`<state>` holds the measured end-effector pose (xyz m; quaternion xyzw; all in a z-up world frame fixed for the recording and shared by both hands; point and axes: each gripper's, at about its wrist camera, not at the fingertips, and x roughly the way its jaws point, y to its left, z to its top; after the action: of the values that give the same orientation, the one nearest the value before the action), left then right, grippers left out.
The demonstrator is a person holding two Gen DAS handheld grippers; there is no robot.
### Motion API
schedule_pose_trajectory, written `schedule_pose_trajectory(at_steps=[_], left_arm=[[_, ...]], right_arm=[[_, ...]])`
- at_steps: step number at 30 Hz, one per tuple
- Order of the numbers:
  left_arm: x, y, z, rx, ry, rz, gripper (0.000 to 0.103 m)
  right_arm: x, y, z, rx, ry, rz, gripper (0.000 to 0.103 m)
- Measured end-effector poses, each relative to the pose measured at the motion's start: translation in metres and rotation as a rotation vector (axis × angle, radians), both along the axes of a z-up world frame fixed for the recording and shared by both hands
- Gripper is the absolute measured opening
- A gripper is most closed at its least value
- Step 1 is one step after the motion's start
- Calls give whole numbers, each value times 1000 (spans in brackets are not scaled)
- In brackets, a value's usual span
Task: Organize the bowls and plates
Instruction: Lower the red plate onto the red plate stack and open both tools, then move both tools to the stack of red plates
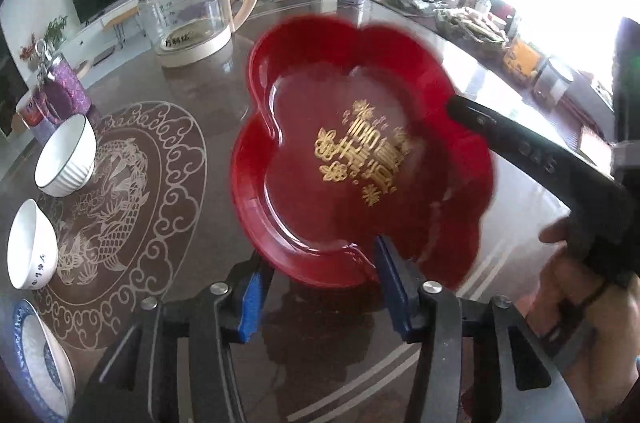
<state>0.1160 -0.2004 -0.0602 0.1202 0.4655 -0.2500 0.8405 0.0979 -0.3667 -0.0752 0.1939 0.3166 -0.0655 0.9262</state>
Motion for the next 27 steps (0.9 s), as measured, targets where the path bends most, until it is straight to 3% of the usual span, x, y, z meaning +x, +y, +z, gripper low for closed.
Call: schedule_pose_trajectory(at_steps=[4,9,15,27], left_arm=[[-13,3,14,22,-59,-9,56],[-21,30,36,-52,-112,38,77],[-9,70,42,-156,-110,156,78],[0,104,13,-172,-57,276,79]], right_arm=[[-9,-8,6,16,-53,-38,44],[-21,-12,14,-4,-96,-80,55],[-29,2,19,-61,-110,-56,58],[-36,34,23,-193,-116,18,65]])
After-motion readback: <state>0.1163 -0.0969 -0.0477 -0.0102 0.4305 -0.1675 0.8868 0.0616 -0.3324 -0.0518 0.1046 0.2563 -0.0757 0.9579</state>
